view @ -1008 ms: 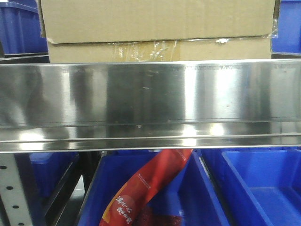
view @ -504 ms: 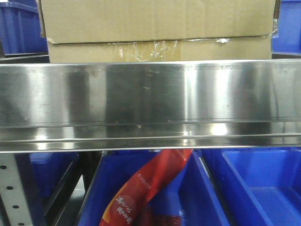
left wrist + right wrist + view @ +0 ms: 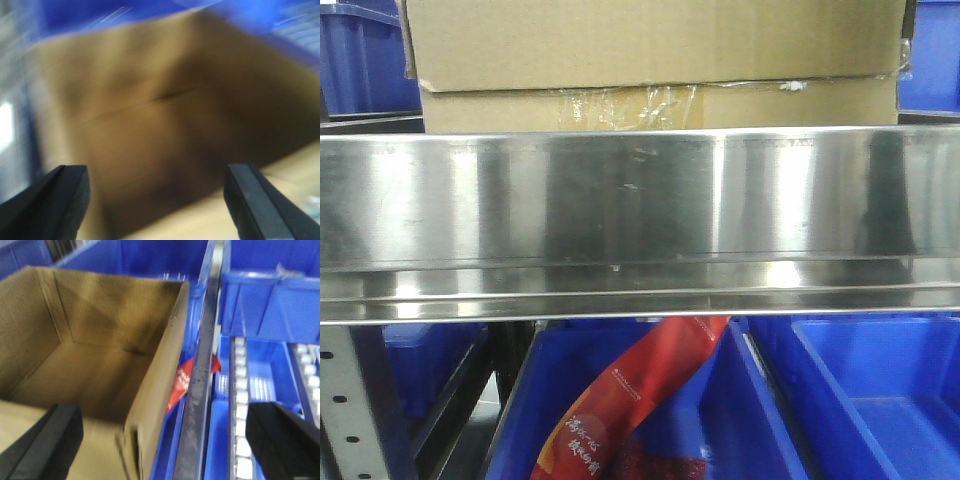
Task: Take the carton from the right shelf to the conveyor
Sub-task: 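Lift the cardboard carton off the roller shelf with both grippers, then hold the carton raised with both grippers while the base turns away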
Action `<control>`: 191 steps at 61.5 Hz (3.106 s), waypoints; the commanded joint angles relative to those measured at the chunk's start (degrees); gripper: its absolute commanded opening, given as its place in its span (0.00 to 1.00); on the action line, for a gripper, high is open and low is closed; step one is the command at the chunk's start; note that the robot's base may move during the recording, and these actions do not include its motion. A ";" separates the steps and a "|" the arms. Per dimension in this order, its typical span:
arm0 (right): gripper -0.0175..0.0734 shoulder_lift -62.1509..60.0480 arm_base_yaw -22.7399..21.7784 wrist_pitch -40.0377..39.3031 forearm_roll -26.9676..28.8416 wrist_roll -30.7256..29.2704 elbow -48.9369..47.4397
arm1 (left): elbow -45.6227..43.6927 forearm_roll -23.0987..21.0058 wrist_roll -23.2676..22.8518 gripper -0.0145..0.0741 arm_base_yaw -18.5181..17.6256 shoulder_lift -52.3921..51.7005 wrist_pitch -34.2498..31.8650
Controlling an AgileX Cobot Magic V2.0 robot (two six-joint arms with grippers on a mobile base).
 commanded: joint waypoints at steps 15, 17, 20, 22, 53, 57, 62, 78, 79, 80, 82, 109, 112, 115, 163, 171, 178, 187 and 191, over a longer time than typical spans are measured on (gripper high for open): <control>0.81 17.36 3.08 5.71 0.09 -0.51 -17.88 | -4.96 7.54 -8.33 0.68 3.27 5.98 3.32; 0.81 18.67 3.10 5.23 0.09 -0.51 -18.28 | -4.96 7.12 -8.72 0.68 4.09 6.24 3.32; 0.81 20.30 3.10 4.81 0.09 -0.44 -18.39 | -4.96 5.45 -8.80 0.68 5.66 6.53 3.09; 0.81 21.31 3.10 4.83 0.09 -0.44 -18.39 | -4.96 3.53 -8.80 0.68 6.84 6.91 2.07; 0.81 30.84 3.10 2.37 -0.04 -0.44 -18.39 | -4.96 -1.98 -6.11 0.68 10.39 15.11 0.38; 0.81 31.37 3.10 2.37 -0.15 -0.44 -18.39 | -4.96 -1.86 -6.11 0.68 10.53 15.82 0.61; 0.77 31.87 3.10 2.37 -0.26 -0.44 -18.39 | -4.96 -1.86 -6.11 0.67 10.64 16.14 0.83; 0.08 32.20 3.10 4.24 -0.49 -0.44 -18.39 | -4.96 -1.77 -6.11 0.14 10.64 17.69 2.76; 0.10 32.20 3.10 4.24 -0.49 -0.44 -18.39 | -4.96 -1.77 -5.96 0.11 10.64 17.85 3.00; 0.11 32.20 3.10 4.33 -0.49 -0.44 -18.39 | -4.96 -1.77 -5.95 0.12 10.64 17.83 3.19; 0.13 32.20 3.10 4.48 -0.61 -0.44 -18.39 | -4.96 -1.77 -5.95 0.15 10.64 17.87 3.32; 0.12 23.05 3.10 5.99 -0.83 -0.44 -18.39 | -5.08 -1.38 -5.95 0.15 10.30 8.40 3.32; 0.12 21.29 3.10 6.15 -0.36 -0.44 -18.39 | -5.08 -1.38 -5.95 0.15 9.99 6.91 3.32; 0.12 19.85 3.10 6.69 0.32 -0.44 -18.39 | -5.08 -1.29 -5.95 0.15 9.97 5.59 3.32; 0.12 2.72 13.86 2.87 5.10 -0.44 0.79 | 16.59 1.20 -9.00 0.15 -1.83 -16.80 3.32; 0.12 2.92 16.08 -0.76 5.10 -0.44 0.79 | 20.81 1.20 -9.52 0.15 -1.83 -21.53 3.32; 0.12 3.29 16.18 -2.66 5.10 -0.44 0.79 | 22.84 3.27 -9.61 0.15 -1.83 -23.69 3.32; 0.12 3.41 16.18 -2.69 5.10 -0.44 0.79 | 23.13 4.60 -9.61 0.15 -1.83 -23.93 3.32; 0.12 3.41 16.18 -2.69 5.10 -0.44 0.79 | 23.13 4.60 -9.61 0.15 -1.83 -23.68 3.32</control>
